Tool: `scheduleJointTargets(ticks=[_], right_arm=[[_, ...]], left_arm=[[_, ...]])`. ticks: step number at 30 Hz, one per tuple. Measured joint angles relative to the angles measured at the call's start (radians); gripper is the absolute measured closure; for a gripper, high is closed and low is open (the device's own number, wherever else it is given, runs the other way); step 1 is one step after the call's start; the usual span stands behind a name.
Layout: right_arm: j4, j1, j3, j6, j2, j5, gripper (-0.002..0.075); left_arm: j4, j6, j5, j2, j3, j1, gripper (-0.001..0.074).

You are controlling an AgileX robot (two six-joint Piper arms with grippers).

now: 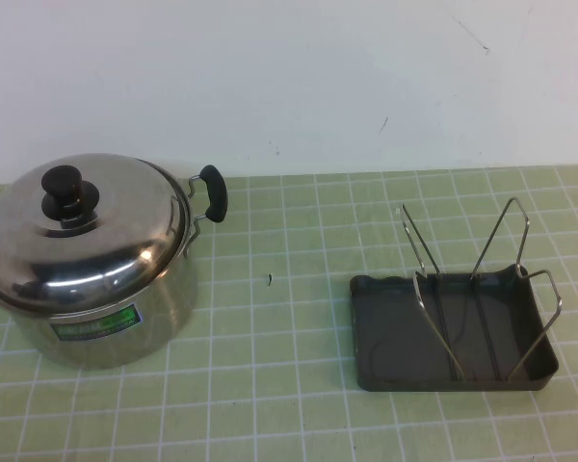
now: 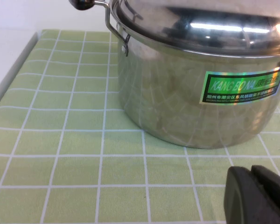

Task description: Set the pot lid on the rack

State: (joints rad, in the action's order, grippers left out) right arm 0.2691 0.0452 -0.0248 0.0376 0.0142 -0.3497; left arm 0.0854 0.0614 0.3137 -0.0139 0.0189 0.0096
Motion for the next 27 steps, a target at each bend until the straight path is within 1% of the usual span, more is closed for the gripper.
scheduleJointTargets(ticks=[25,27], right_arm=[[0.000,0.000,0.000,0.000,0.000,0.000,0.0727],[0.000,0.000,0.000,0.000,0.000,0.000,0.0727]], left_arm=[[-0.006,-0.026,0.000,0.000,0.000,0.000,0.0738],[0.036,-0.016,-0.009,0.000,0.000,0.000,0.0738]])
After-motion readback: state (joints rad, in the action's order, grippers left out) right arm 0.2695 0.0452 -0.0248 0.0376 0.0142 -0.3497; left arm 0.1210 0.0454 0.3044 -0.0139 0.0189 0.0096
